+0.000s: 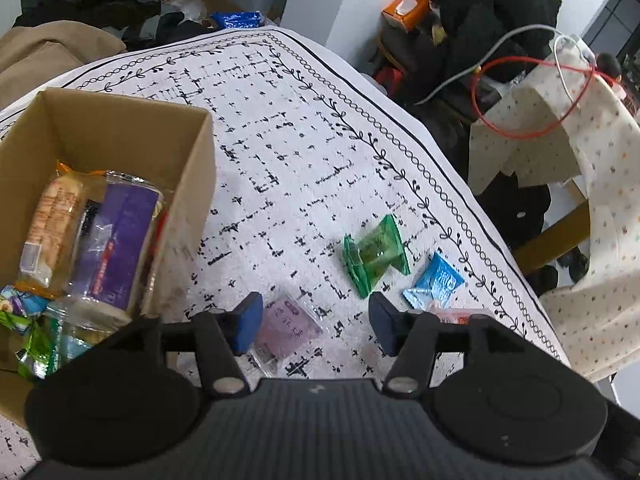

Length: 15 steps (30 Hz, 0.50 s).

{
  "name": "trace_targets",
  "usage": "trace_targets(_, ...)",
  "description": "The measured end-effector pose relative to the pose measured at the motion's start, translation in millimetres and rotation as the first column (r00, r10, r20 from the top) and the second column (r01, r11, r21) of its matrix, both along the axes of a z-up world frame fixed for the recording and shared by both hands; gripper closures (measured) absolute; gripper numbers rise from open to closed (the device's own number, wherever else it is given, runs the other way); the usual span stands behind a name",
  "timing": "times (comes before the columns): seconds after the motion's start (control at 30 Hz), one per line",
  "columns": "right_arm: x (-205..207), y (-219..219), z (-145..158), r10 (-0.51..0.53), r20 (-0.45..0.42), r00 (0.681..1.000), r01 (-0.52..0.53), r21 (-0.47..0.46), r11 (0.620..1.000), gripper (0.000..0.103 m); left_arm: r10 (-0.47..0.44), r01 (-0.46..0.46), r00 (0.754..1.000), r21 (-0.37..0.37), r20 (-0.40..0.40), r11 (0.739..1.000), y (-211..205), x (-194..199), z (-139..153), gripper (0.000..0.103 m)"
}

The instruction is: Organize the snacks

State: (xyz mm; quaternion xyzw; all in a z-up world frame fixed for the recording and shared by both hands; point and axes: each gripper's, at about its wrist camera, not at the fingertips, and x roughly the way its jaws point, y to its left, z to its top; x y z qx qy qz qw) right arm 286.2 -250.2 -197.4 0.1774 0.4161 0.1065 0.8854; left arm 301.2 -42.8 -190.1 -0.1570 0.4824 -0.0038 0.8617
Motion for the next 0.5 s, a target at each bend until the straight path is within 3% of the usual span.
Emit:
trace_targets(0.3,1,-8,-12,-0.004,-0.019,1.000,0.005,0.027,1.000,0.081,-0.025,0.031,0.998,0.099,-0.064,0.995,-15,8,-28,0.043)
trace_targets(0.5,3,-12,-17,-0.004,-0.030,1.000,0.006,0.042,0.999,0.081,-0.035,0.042,0.999,0.174,-0.042,0.984,-21,7,-36,0.045)
